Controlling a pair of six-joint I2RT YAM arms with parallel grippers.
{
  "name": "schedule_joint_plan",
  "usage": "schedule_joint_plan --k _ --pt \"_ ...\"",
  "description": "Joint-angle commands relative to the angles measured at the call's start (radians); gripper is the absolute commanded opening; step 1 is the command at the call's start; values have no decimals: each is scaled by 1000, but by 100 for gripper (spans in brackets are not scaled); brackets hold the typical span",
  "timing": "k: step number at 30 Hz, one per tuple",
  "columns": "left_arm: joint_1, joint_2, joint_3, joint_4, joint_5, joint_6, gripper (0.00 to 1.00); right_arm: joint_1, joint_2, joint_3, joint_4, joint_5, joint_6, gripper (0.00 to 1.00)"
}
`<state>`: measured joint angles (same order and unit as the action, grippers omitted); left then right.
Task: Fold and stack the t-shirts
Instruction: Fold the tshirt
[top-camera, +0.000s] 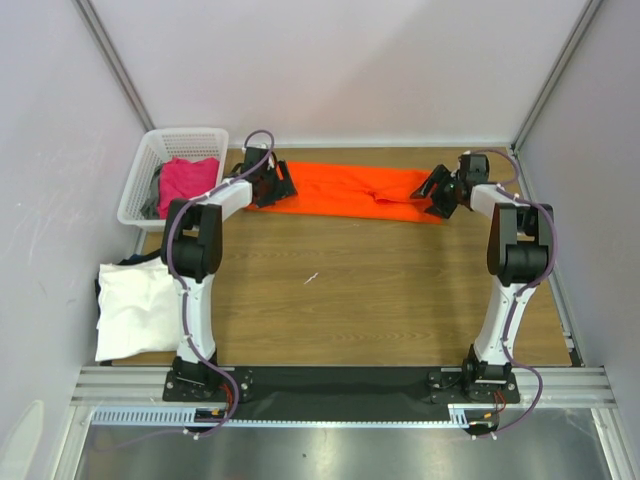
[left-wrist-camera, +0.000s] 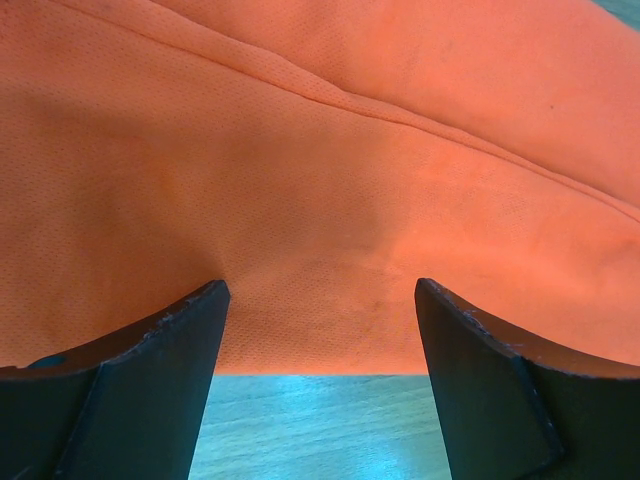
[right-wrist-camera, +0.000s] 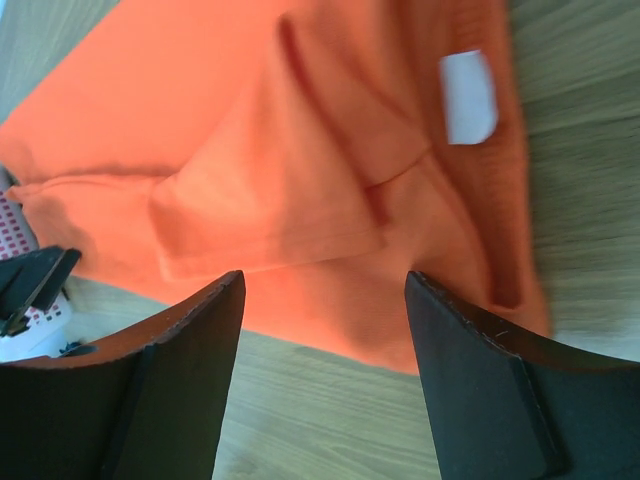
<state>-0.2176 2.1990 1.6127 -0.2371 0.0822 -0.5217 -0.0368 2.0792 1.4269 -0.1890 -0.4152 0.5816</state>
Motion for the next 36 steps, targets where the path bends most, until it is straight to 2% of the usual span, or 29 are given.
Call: schedule_joint_plan --k 1,7,16,23,31,36 --pt "-2 -24 -50 -79 -18 5 83 -20 16 12 33 15 -31 71" --pt "-20 -57 -83 -137 -30 17 82 -23 33 38 17 26 -57 71" --pt "-97 -162 -217 -198 -30 51 82 -23 28 20 26 38 -74 71" --pt "-120 -239 -303 -243 -70 94 81 -40 7 102 5 49 -81 71" --pt "-120 -280 -323 -271 -111 140 82 -3 -50 170 -17 16 27 71" --pt "-118 -324 -266 -278 -116 152 84 34 -79 152 -87 130 168 73"
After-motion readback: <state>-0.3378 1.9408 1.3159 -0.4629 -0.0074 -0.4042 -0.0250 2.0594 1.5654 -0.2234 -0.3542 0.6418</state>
